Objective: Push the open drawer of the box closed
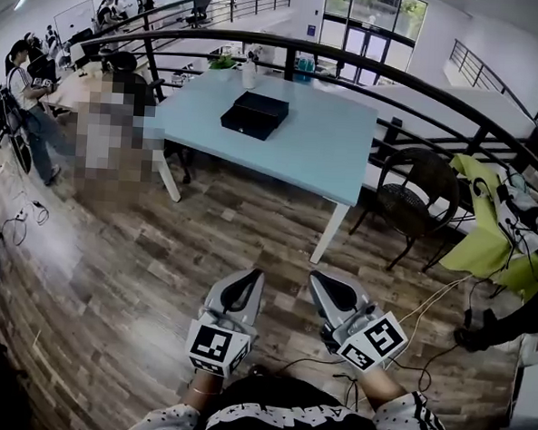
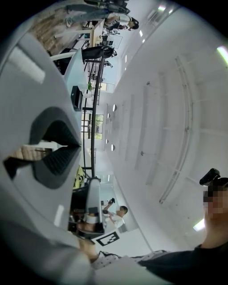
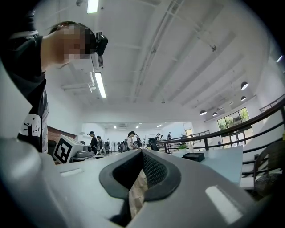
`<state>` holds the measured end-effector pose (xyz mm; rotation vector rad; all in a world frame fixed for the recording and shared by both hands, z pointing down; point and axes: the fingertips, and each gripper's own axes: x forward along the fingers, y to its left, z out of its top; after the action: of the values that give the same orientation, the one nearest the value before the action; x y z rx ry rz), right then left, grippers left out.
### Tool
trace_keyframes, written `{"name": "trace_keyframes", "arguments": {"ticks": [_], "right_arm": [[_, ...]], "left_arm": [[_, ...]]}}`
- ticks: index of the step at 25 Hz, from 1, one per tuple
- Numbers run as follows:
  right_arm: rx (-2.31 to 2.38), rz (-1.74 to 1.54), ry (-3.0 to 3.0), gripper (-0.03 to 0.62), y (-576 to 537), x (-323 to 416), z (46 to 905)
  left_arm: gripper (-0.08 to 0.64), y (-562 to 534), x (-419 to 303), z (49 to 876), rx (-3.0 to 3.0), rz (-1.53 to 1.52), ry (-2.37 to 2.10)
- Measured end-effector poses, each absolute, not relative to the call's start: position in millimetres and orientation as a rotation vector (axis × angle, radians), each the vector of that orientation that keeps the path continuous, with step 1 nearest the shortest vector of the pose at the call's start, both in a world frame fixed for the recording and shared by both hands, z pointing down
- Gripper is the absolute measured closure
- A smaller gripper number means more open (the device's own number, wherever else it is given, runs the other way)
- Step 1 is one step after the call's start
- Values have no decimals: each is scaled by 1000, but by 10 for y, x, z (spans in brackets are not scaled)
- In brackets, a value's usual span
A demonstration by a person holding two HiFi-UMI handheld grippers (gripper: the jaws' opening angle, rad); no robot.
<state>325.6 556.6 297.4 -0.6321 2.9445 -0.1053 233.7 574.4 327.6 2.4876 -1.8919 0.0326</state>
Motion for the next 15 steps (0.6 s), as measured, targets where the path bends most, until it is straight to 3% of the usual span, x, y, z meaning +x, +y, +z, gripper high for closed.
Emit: {"name": "trace_keyframes", "arguments": {"ticks": [15], "right_arm": [[-502,-129,3025,589,5527,2388,3055]], "left_arm": [[560,5974,1359,3485,2299,63,-2038]]}}
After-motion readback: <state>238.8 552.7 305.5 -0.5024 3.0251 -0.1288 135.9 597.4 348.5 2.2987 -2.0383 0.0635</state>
